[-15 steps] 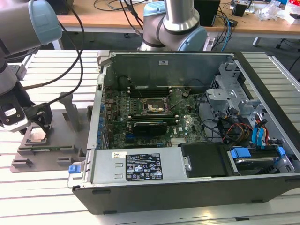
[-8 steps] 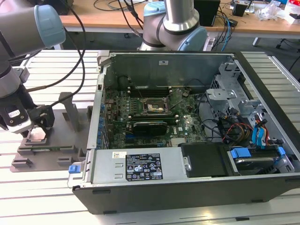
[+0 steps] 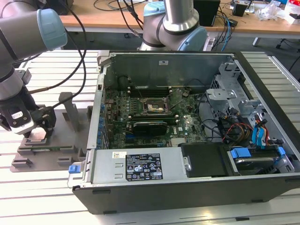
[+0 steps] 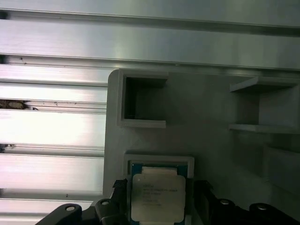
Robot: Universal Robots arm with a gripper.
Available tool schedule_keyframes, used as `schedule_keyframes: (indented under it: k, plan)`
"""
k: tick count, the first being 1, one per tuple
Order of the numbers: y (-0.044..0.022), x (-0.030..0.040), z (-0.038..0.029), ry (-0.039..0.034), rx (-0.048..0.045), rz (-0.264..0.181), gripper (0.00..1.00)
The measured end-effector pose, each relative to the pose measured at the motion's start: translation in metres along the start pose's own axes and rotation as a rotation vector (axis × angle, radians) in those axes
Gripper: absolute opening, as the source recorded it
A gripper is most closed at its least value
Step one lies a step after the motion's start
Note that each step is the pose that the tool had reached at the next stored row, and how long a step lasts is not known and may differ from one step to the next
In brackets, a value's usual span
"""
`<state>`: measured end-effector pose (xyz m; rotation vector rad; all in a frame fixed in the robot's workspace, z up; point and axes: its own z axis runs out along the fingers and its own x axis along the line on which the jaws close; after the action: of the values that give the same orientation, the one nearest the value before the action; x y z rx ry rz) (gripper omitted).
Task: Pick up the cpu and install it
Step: 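Pick up the cpu and move it towards the insertion slot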
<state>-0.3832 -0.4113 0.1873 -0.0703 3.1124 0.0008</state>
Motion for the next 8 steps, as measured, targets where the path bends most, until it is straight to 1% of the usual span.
schedule_keyframes:
  k: [1, 3, 8]
  plan:
    - [0.0, 0.0, 0.0001, 0.0, 0.0, 0.0, 0.67]
    - [0.0, 0.0001, 0.0001, 0.0003, 0.0001, 0.0, 0.55]
    - [0.0, 0.0, 0.0005, 0.0, 0.0, 0.0, 0.55]
